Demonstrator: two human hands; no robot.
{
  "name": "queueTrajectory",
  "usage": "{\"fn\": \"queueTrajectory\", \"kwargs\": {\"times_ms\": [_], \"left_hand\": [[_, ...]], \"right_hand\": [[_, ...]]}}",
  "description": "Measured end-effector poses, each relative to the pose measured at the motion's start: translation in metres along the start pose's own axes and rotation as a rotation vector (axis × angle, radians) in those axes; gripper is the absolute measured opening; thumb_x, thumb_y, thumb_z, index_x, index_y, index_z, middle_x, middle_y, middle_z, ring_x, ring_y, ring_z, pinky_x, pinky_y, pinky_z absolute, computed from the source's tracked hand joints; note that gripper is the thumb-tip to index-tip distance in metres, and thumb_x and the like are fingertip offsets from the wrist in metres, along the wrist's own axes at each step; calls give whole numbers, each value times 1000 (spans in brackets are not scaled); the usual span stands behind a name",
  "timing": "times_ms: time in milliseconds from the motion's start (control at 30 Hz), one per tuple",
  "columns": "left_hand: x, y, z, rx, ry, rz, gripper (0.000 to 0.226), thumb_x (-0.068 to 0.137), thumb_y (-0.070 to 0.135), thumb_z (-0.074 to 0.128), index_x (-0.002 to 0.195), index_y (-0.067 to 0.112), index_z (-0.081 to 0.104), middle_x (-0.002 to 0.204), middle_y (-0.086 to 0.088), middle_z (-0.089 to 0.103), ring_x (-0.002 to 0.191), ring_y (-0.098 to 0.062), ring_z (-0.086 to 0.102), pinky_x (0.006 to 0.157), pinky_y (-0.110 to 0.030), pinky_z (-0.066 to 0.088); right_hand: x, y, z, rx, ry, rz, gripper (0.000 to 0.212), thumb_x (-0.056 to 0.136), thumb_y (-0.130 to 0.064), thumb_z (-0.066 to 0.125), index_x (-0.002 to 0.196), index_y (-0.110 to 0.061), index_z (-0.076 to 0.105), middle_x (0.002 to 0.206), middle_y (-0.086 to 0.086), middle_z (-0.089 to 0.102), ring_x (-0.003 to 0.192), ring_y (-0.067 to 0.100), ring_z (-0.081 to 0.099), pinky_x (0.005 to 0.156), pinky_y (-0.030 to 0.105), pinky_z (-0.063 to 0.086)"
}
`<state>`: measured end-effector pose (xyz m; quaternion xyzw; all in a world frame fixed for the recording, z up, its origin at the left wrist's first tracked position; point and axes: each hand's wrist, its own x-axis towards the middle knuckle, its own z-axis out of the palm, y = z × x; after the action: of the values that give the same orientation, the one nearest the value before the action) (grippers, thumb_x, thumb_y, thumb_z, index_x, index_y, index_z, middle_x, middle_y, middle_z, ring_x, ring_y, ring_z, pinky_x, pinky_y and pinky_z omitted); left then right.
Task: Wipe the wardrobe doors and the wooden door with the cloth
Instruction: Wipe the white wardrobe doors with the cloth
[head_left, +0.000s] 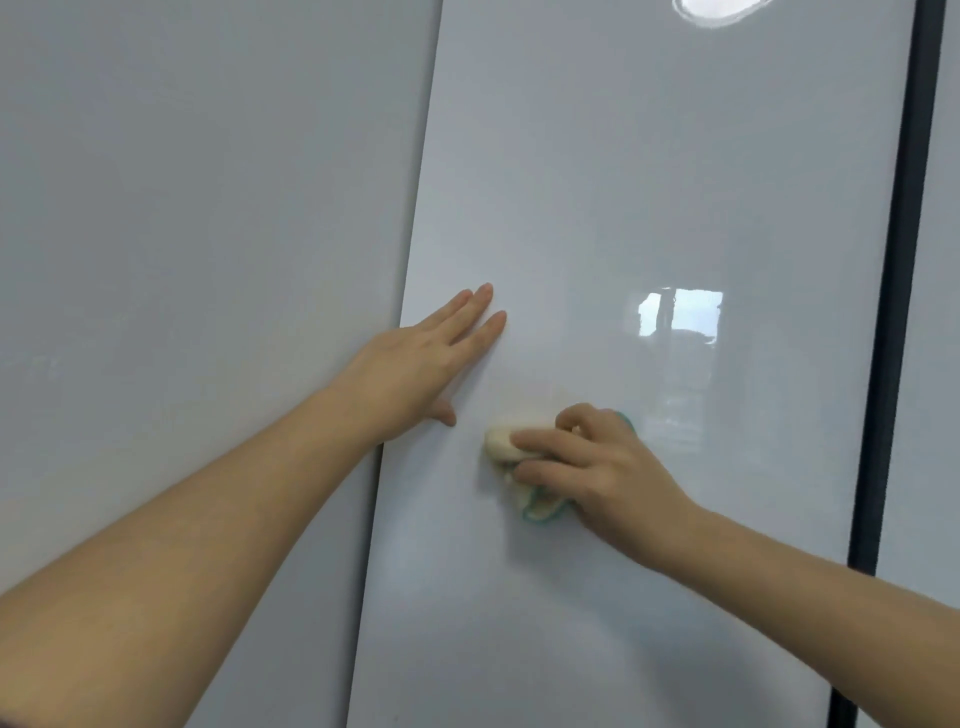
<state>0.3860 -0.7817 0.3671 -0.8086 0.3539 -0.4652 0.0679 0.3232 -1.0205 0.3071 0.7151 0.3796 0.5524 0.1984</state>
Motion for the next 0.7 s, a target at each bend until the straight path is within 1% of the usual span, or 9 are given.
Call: {"fn": "queueTrajectory", "kwargs": {"times_ms": [67, 133, 267, 333, 433, 500, 567, 667, 700], "left_hand": [[0, 1, 0, 31, -10, -5, 113, 82, 41, 73, 154, 24, -12, 160, 4, -26, 149, -11, -12, 97, -29, 45], [-1, 3, 1, 53, -9, -6, 116, 80, 44, 74, 154, 23, -14, 160, 3, -26, 150, -12, -12, 98, -30, 46], [-2, 3, 1, 60, 6, -13, 119, 77, 44, 76, 154, 22, -11, 161, 2, -24, 150, -13, -9, 95, -34, 50], [-3, 4, 1, 50, 4, -22, 118, 77, 42, 77, 155, 22, -9, 161, 3, -22, 150, -13, -8, 95, -35, 50], [-4, 6, 0, 29, 7, -27, 117, 77, 39, 78, 155, 22, -7, 162, 3, -20, 150, -13, -7, 95, -38, 51], [-4, 7, 2, 28, 10, -32, 117, 77, 38, 79, 155, 22, -7, 162, 3, -19, 150, -13, -6, 92, -38, 52], [-4, 5, 3, 38, 17, -39, 117, 77, 37, 79, 155, 22, -7, 162, 3, -19, 150, -13, -6, 89, -36, 52], [-2, 5, 4, 48, 27, -45, 118, 76, 37, 80, 155, 22, -6, 162, 3, -18, 150, -13, -6, 86, -32, 49], [-2, 5, 4, 45, 29, -44, 118, 75, 37, 80, 155, 22, -6, 162, 3, -18, 150, -12, -6, 86, -32, 49]], "right_hand": [[-15, -24, 10, -13, -95, -126, 34, 100, -1, 39, 95, -17, 69, 118, -3, 66, 82, 27, 52, 65, 37, 45], [-12, -30, 16, -49, -96, -151, 39, 100, -1, 35, 92, -18, 69, 115, -3, 67, 82, 26, 53, 63, 36, 44], [10, -39, 35, -46, 98, 104, 32, 95, 1, 45, 86, -15, 70, 111, -3, 69, 78, 28, 54, 62, 36, 42], [1, -68, 55, -27, 118, 135, 25, 94, 1, 52, 84, -14, 69, 109, -2, 69, 78, 27, 53, 63, 36, 40], [-26, -114, 78, 7, -9, -20, 22, 93, -1, 53, 84, -16, 66, 106, -1, 67, 78, 24, 53, 64, 35, 36], [-29, -120, 83, 16, -92, -87, 21, 92, -3, 53, 85, -19, 65, 105, -2, 66, 78, 23, 53, 65, 34, 34], [-11, -111, 83, 5, -70, -31, 22, 88, -1, 53, 85, -19, 66, 105, -3, 67, 77, 23, 53, 64, 34, 34], [23, -103, 86, -4, 64, 177, 21, 84, 1, 55, 82, -16, 67, 107, 0, 69, 74, 26, 53, 61, 36, 36], [27, -108, 90, -2, 92, 209, 18, 84, 0, 57, 80, -15, 67, 108, 2, 69, 74, 27, 53, 61, 36, 36]]}}
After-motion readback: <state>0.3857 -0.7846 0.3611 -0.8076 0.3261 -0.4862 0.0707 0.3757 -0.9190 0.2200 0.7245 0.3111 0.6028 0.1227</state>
